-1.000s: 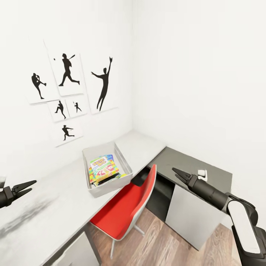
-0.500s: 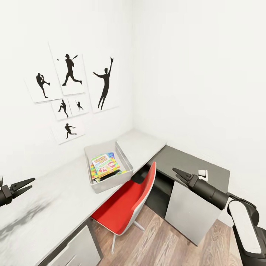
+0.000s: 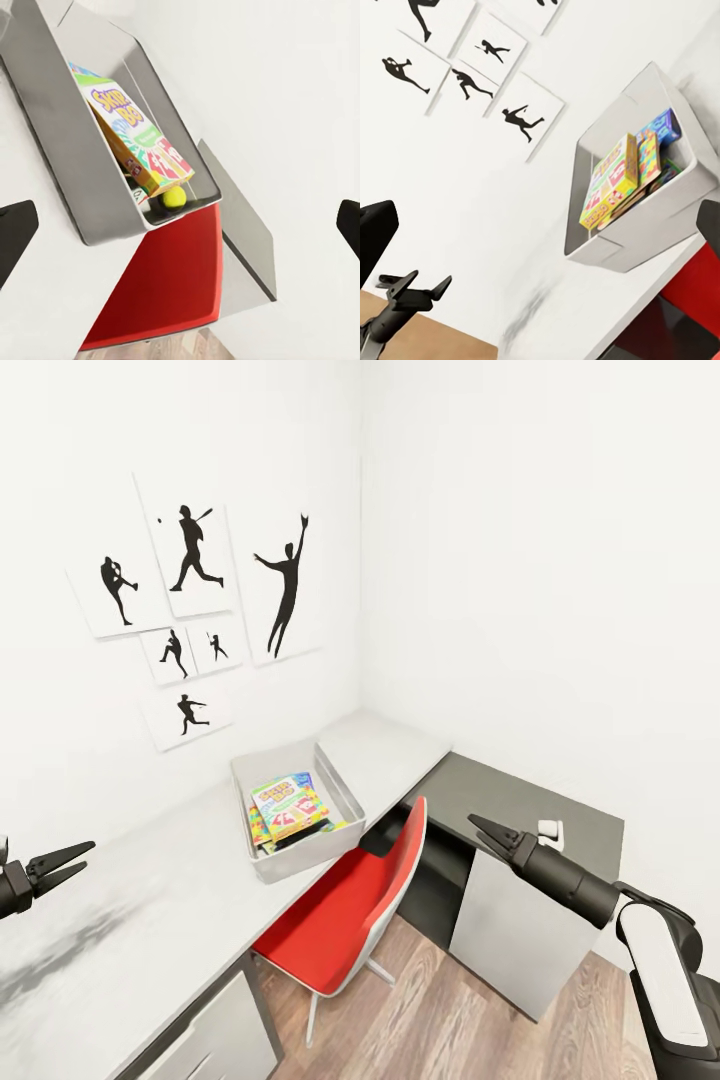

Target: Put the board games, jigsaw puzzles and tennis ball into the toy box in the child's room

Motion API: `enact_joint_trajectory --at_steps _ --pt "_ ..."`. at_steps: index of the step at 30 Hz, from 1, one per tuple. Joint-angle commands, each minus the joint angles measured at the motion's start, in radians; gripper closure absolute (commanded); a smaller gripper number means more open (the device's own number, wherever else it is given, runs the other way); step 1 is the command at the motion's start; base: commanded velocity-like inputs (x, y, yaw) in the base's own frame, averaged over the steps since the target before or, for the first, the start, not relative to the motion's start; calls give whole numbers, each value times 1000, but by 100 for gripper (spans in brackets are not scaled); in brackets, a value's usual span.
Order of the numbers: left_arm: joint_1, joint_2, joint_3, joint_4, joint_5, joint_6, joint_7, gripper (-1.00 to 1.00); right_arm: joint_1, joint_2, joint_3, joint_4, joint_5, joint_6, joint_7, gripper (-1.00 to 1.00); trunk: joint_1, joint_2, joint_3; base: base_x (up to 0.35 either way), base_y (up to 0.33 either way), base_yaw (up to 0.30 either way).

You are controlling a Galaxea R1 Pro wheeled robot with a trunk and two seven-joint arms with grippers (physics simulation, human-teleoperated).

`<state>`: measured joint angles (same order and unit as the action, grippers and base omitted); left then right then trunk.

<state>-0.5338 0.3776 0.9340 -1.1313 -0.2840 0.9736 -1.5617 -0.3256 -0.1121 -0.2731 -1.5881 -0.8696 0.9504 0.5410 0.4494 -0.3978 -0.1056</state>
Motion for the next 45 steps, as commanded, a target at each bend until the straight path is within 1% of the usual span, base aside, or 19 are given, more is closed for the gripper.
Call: enact_joint_trajectory --at_steps 1,7,21,26,36,45 --pt "-2 0 2 -1 -11 10 -9 -100 -1 0 -1 0 3 6 5 -100 1 -2 -2 0 18 -2" --pt "-1 0 2 -1 -11 10 -9 -100 -1 -3 -1 0 2 9 4 -100 1 -2 -2 0 6 -1" --pt "-1 0 2 -1 -10 10 -9 -100 -1 3 -1 1 3 8 2 -100 1 -2 -2 -70 0 0" --pt "-1 0 2 -1 -10 10 -9 -100 -1 3 -1 2 3 8 2 -100 1 -2 -2 -62 -123 -48" --pt "0 0 2 -1 -9 10 -9 -100 -1 2 -1 3 3 7 2 -100 1 -2 -2 -72 -68 -230" --pt "0 2 2 -1 -9 10 -9 -100 -1 -2 -2 3 3 7 2 -100 1 -2 -2 -156 65 -271"
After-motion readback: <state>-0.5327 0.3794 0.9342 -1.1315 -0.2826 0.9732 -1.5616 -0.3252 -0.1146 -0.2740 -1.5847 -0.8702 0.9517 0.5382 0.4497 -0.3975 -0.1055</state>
